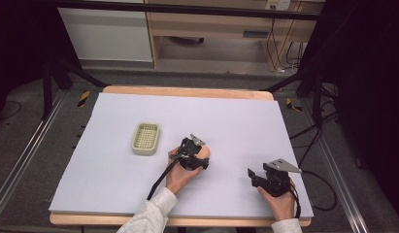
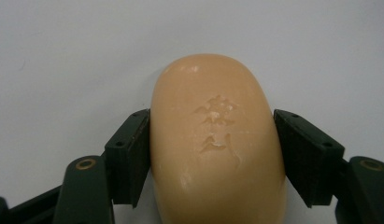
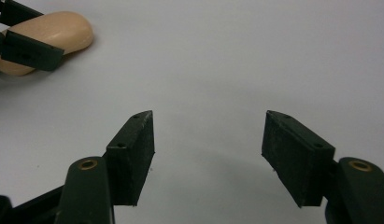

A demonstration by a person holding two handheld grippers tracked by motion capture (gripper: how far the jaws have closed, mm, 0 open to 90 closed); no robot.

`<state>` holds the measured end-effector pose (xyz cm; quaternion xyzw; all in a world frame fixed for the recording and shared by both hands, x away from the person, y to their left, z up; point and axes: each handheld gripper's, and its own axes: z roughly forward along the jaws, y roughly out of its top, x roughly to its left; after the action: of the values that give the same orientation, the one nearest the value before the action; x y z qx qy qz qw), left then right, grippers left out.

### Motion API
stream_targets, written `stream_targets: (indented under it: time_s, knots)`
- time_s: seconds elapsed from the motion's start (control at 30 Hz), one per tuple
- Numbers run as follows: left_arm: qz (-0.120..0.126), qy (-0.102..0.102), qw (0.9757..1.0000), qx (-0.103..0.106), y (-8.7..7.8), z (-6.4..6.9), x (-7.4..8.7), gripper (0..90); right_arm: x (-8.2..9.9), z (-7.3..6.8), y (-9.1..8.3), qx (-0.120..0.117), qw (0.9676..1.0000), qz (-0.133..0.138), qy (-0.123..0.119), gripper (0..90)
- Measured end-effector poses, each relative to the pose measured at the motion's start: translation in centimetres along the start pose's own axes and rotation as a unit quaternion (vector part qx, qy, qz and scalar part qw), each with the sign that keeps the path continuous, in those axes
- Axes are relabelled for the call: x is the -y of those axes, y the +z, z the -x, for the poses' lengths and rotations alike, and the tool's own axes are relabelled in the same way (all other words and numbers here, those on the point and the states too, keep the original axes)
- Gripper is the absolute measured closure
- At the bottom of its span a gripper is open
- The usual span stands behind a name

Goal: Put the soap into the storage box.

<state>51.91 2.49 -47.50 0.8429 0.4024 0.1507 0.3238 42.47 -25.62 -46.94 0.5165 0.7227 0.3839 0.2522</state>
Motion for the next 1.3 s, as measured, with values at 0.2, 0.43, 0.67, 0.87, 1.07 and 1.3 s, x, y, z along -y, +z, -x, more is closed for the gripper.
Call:
stream_targets:
  time_s: [0.2,0.43,0.67,0.87,1.07,1.3]
  knots:
    - [-0.005,0.0,1.0,0.0,-0.6,-0.2,-0.1,31.0,0.0,0.0,0.0,0.0,1.0,0.0,0.003,34.4]
    - [0.008,0.005,0.9999,0.002,-2.2,-0.5,-0.1,31.1,0.0,0.0,-0.1,0.0,1.0,-0.001,0.002,34.4]
    - [0.018,0.008,0.9998,0.005,-4.2,-1.1,-0.1,31.2,0.0,0.0,-0.1,0.002,1.0,0.0,0.005,34.3]
    - [0.022,0.01,0.9997,0.0,-5.6,-1.8,0.2,31.3,0.0,0.1,-0.1,0.004,1.0,0.002,0.003,34.3]
    - [0.029,0.012,0.9995,-0.003,-7.3,-2.6,0.5,31.3,0.0,0.1,-0.1,0.005,1.0,0.001,0.003,34.0]
    - [0.033,0.011,0.9993,-0.008,-8.7,-3.4,1.2,31.4,0.0,0.1,-0.1,0.006,1.0,0.001,0.004,33.7]
